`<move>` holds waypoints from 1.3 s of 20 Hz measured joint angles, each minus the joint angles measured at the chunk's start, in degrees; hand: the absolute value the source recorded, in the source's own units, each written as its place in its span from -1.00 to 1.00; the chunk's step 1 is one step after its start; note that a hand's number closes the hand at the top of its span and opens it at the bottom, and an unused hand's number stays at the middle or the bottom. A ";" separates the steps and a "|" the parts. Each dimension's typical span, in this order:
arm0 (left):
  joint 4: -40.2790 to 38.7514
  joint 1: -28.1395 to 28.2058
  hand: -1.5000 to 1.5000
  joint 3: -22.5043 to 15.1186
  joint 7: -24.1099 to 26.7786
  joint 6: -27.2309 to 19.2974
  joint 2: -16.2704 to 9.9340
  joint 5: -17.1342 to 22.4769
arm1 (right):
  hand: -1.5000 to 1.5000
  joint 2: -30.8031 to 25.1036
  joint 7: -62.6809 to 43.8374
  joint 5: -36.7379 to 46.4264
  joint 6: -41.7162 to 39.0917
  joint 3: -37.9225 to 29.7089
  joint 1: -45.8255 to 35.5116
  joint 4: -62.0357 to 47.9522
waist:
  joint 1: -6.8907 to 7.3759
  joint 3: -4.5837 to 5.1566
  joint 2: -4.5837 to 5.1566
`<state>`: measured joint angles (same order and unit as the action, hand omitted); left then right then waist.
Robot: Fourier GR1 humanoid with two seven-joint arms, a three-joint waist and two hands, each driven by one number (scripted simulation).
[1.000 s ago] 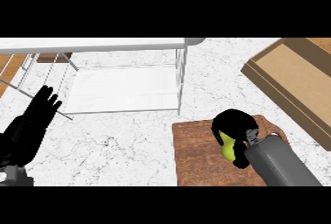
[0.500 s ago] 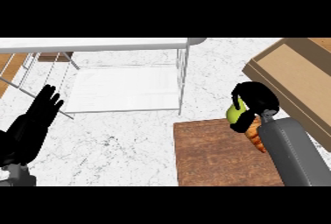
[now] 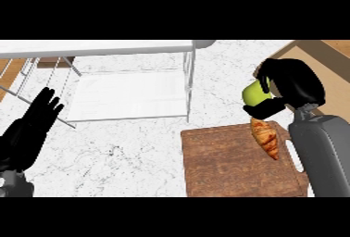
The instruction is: Pick the pear from the cutting board and place it in the cardboard box
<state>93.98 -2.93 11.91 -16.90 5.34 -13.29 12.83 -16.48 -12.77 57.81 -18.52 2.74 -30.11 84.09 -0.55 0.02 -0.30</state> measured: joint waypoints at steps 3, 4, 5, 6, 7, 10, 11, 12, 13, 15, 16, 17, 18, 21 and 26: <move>0.16 -0.37 0.00 1.03 -0.64 0.62 -0.93 0.99 | 1.00 -0.17 -4.16 0.07 -0.52 -2.26 -1.38 6.01 | -0.03 0.02 -0.04; 0.45 0.17 0.00 0.79 -0.48 0.72 -0.64 0.91 | 1.00 -0.20 -6.01 0.15 -1.40 -2.84 -1.82 8.20 | 0.00 0.01 -0.05; 0.45 0.23 0.00 0.98 -0.39 0.97 -0.78 1.08 | 1.00 -0.23 -7.44 0.78 -1.02 -3.45 -2.06 9.30 | 0.09 0.02 -0.03; 0.30 0.22 0.00 0.91 -0.29 1.01 -0.68 1.00 | 1.00 -0.59 -8.54 0.67 -1.31 -4.67 -3.03 10.03 | 0.16 0.01 0.02; 0.62 0.47 0.00 0.91 -0.23 0.93 -0.54 0.93 | 1.00 -1.18 -9.34 0.19 -1.79 -6.18 -3.82 10.67 | 0.24 0.01 0.05; 1.05 0.65 0.00 0.52 0.05 0.99 -0.05 0.67 | 1.00 -3.00 -11.97 0.08 -2.91 -9.45 -6.40 11.71 | 0.41 0.00 0.13; 1.84 0.96 0.00 0.25 -0.43 0.62 0.21 0.41 | 1.00 -3.79 -11.62 0.10 -2.12 -10.68 -6.54 10.74 | 0.53 0.02 0.15; 1.71 1.03 0.00 0.54 -0.34 0.95 0.04 0.66 | 1.00 -4.36 -11.87 0.14 -1.90 -11.59 -6.92 10.27 | 0.58 0.00 0.18; 0.96 0.78 0.00 0.75 0.23 1.18 0.06 0.72 | 1.00 -5.11 -11.54 0.04 -1.27 -12.68 -7.88 8.58 | 0.66 0.00 0.23; 0.74 1.04 0.00 0.75 0.80 1.39 0.28 0.46 | 1.00 -6.46 -10.89 -0.10 -0.50 -14.17 -8.64 6.36 | 0.73 0.00 0.27; 1.34 1.63 0.00 0.39 0.72 1.33 0.67 0.26 | 1.00 -7.63 -9.78 -0.21 -0.01 -15.03 -8.71 4.94 | 0.80 0.00 0.29; 2.98 1.66 0.00 0.02 -0.80 0.80 0.87 0.29 | 1.00 -8.56 -9.20 -0.25 -0.15 -15.43 -8.76 4.20 | 0.82 -0.01 0.28; 2.21 1.82 0.00 0.13 0.14 1.20 0.91 0.15 | 1.00 -9.68 -8.41 -0.28 -0.25 -15.81 -9.77 2.43 | 0.87 -0.02 0.31; 0.68 1.36 0.00 0.66 1.14 1.99 0.68 0.32 | 1.00 -12.12 -5.11 0.13 1.82 -16.71 -11.24 -3.88 | 1.01 -0.01 0.39; 0.31 0.40 0.00 0.69 0.85 1.58 0.85 -0.21 | 1.00 -14.29 1.48 0.09 8.36 -18.43 -12.11 -13.64 | 1.12 -0.03 0.43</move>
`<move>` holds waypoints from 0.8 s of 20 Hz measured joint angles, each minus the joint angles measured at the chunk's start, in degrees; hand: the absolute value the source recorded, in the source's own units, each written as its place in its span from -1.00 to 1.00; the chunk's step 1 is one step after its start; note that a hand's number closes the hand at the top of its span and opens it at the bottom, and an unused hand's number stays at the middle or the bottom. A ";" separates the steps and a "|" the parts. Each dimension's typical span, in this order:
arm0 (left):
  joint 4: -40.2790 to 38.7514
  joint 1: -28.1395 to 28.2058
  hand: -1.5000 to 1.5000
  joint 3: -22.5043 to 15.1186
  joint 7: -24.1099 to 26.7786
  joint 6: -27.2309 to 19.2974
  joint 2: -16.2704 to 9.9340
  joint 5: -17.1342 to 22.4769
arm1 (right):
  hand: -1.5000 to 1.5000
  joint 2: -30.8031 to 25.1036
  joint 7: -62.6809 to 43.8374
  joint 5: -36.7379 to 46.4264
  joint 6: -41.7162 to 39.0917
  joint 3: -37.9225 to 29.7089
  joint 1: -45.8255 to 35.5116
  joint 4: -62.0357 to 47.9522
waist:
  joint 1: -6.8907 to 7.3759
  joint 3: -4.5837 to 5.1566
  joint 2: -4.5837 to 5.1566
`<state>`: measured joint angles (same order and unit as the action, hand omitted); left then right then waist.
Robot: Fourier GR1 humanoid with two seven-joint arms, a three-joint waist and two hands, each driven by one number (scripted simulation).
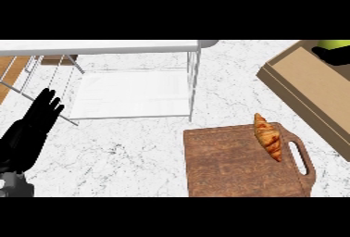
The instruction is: Pick the pear from the cutting board and place it in the cardboard box
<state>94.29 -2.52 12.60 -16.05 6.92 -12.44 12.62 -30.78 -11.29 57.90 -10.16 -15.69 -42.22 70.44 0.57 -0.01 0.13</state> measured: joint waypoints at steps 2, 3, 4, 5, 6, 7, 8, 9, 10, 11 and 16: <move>0.44 -0.42 0.00 -0.35 -0.69 -0.21 0.13 -0.18 | 1.00 -0.84 3.30 -0.12 3.09 -0.84 -0.29 -4.89 | 0.12 -0.01 0.06; 0.93 0.00 0.00 -0.64 -0.76 -0.33 0.40 -0.47 | 1.00 -0.94 4.23 -0.13 4.28 -1.02 -0.87 -7.06 | 0.15 -0.02 0.05; 1.68 0.46 0.00 -1.06 -1.09 -0.60 0.82 -0.74 | 1.00 -1.12 5.45 -0.14 5.44 -1.12 -1.36 -9.20 | 0.20 -0.02 0.05; 1.65 0.56 0.00 -1.10 -0.89 -0.63 1.01 -0.84 | 1.00 -0.46 5.84 0.08 6.52 -0.75 -1.34 -10.48 | 0.18 -0.01 0.04; 1.78 0.83 0.00 -1.05 -0.81 -0.60 0.98 -0.98 | 1.00 -0.18 6.87 0.28 8.27 -0.82 -1.60 -12.89 | 0.29 -0.01 0.07; 1.55 0.35 0.00 -0.90 -0.96 -0.49 0.85 -0.78 | 1.00 0.11 7.94 0.15 9.54 -0.94 -1.35 -14.56 | 0.26 -0.01 0.08; 1.07 -0.15 0.00 -0.86 -0.79 -0.54 0.84 -0.90 | 1.00 -0.36 9.69 -0.16 10.45 -1.41 -1.64 -17.23 | 0.32 -0.02 0.14; 1.47 -0.10 0.00 -0.96 -1.02 -0.67 0.90 -1.03 | 1.00 -0.60 10.78 -0.41 11.10 -1.74 -2.20 -19.60 | 0.36 -0.03 0.15; 0.90 -0.48 0.00 -1.11 -0.59 -0.75 1.02 -1.41 | 1.00 -1.04 12.21 -0.78 11.58 -2.20 -2.18 -21.80 | 0.35 -0.02 0.17; 0.98 0.03 0.00 -1.23 -0.02 -0.64 1.28 -1.52 | 1.00 -1.16 12.77 -0.92 11.58 -2.44 -2.59 -24.19 | 0.52 -0.03 0.22; 0.21 -0.18 0.00 -1.00 0.18 -0.16 1.12 -1.32 | -1.00 -2.04 12.21 -1.48 10.90 -4.31 -3.19 -34.16 | 0.82 -0.05 0.39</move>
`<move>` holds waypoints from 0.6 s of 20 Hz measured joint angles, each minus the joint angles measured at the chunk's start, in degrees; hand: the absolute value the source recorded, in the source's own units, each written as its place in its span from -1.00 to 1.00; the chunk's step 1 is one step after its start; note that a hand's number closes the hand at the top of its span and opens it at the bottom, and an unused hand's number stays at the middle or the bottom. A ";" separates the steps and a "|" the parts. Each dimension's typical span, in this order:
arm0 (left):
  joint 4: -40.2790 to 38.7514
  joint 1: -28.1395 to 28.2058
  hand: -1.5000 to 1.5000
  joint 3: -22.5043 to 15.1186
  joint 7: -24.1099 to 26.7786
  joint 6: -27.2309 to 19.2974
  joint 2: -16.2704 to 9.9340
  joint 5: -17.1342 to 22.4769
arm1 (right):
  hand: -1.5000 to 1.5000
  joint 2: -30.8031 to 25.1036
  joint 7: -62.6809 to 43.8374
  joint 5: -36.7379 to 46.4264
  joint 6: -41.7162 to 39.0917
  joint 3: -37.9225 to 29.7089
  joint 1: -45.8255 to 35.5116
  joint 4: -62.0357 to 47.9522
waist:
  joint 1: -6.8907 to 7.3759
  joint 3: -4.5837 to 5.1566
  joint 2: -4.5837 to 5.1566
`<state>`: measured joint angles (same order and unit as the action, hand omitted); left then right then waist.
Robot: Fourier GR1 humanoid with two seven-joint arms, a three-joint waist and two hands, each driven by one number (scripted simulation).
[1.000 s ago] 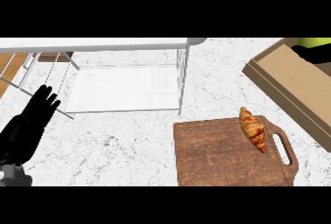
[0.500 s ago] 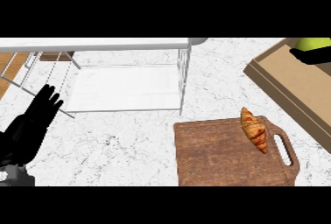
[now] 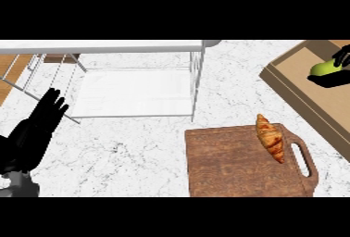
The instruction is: Pick the pear from the cutting board and place it in the cardboard box
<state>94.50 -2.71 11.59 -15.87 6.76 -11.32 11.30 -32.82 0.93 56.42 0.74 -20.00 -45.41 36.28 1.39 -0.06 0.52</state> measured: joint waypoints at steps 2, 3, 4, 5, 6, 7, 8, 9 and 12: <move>-0.02 -0.01 0.00 -0.44 0.32 -0.22 0.50 -0.40 | -1.00 -0.72 1.81 -0.23 0.69 -0.69 -0.23 -4.44 | 0.14 -0.01 0.06; 0.39 -0.22 0.00 -0.42 -0.34 -0.38 0.38 -0.38 | -1.00 -0.77 2.94 -0.29 0.92 -0.75 -0.47 -6.31 | 0.18 -0.03 0.06; -0.83 -1.29 0.00 -0.06 -0.31 -0.26 0.11 -0.15 | -1.00 -0.73 4.26 -0.61 1.38 -1.03 -0.78 -7.94 | 0.14 -0.04 0.10; -1.08 -2.00 0.00 -0.07 -0.64 -0.47 -0.01 -0.33 | -1.00 -0.77 5.81 -1.20 1.90 -1.47 -0.76 -8.94 | 0.05 -0.04 0.08; -0.98 -1.91 0.00 0.13 -0.83 -0.31 -0.18 -0.10 | -1.00 -0.88 7.07 -1.87 1.94 -1.82 -0.96 -9.35 | -0.05 -0.04 0.01; -1.00 -1.64 0.00 0.06 -0.46 -0.29 0.03 -0.20 | -1.00 -0.93 8.63 -2.65 2.80 -2.58 -1.10 -10.30 | 0.05 -0.04 0.04; -0.46 -1.12 0.00 -0.10 -0.51 -0.31 0.15 -0.33 | -1.00 -0.60 9.76 -3.66 3.54 -3.31 -0.90 -10.21 | -0.07 -0.04 -0.04; -0.09 -0.81 0.00 -0.23 -0.47 -0.32 0.30 -0.37 | -1.00 -0.51 11.10 -4.95 4.43 -4.52 -0.87 -10.57 | -0.02 -0.05 -0.03; -0.29 -0.78 0.00 0.00 -0.61 -0.72 0.35 -0.53 | -1.00 -0.07 13.10 -10.70 5.69 -9.72 -2.11 -9.94 | -0.45 -0.08 -0.16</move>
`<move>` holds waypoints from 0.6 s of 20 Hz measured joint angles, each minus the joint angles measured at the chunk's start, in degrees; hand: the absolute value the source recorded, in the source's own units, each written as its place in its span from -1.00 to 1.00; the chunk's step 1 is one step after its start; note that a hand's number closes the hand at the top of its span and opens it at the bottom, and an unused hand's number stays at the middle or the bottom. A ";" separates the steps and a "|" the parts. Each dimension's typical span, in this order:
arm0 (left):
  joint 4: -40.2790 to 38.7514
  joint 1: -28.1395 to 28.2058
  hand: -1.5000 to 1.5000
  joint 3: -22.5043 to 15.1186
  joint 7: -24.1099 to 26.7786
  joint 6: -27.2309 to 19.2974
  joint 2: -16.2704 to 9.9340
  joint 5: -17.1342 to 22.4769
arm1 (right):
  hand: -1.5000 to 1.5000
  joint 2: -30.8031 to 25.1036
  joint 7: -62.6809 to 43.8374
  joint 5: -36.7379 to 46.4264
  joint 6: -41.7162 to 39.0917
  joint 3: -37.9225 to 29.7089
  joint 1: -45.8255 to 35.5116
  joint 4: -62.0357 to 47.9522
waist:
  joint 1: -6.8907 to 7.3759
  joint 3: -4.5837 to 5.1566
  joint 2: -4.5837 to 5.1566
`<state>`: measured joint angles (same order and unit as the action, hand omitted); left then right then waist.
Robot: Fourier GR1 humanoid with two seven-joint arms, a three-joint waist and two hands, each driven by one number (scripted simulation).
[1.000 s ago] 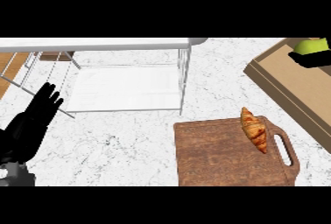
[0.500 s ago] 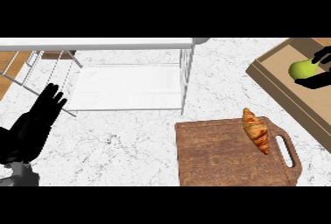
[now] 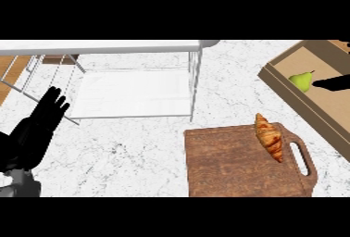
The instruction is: Pick the pear from the cutting board and place it in the cardboard box
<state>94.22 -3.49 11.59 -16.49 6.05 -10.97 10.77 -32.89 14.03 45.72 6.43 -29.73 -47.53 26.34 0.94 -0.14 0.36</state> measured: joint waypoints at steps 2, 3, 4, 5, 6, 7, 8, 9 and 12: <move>-0.08 0.24 0.00 0.50 0.28 0.65 -0.48 0.51 | -1.00 -0.34 1.63 -3.78 0.58 -3.57 0.27 -0.07 | -0.14 0.02 -0.04; -0.18 -0.13 0.00 0.80 -0.12 0.74 -0.77 0.84 | -1.00 -0.69 2.28 -5.54 0.64 -5.22 0.37 -0.11 | -0.24 0.02 -0.05; 0.27 0.26 0.00 0.60 -0.15 0.57 -0.50 0.69 | -1.00 -1.11 2.70 -7.30 0.32 -6.79 0.23 -0.17 | -0.25 0.01 -0.09; 0.70 0.55 0.00 0.43 -0.25 0.48 -0.36 0.57 | -1.00 -1.57 3.41 -9.00 -0.01 -8.29 0.46 -0.32 | -0.27 0.03 -0.12; 1.27 0.62 0.00 0.35 -0.70 0.35 -0.27 0.65 | -1.00 -2.56 4.12 -10.52 -0.77 -9.63 0.51 -0.70 | -0.21 0.02 -0.10; 1.53 0.62 0.00 0.27 -0.86 -0.03 -0.15 0.36 | -1.00 -3.65 4.55 -11.91 -1.88 -10.77 0.68 -1.10 | -0.24 0.03 -0.10; 0.35 0.31 0.00 0.35 0.02 0.25 -0.12 0.29 | -1.00 -4.42 5.29 -13.27 -2.48 -11.97 1.20 -1.54 | -0.35 0.04 -0.07; 0.13 0.52 0.00 0.75 0.20 0.82 -0.45 0.76 | -1.00 -5.39 5.39 -14.42 -3.17 -12.87 1.46 -1.85 | -0.35 0.05 -0.07; -0.35 0.55 0.00 1.38 0.65 1.47 -1.04 1.08 | -1.00 -8.57 6.03 -17.51 -5.48 -15.32 2.24 -3.63 | -0.23 0.05 -0.01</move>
<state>93.86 -2.94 12.97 -15.83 7.52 -12.02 11.85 -41.45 20.06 28.21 0.95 -45.05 -45.29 22.71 0.71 -0.10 0.34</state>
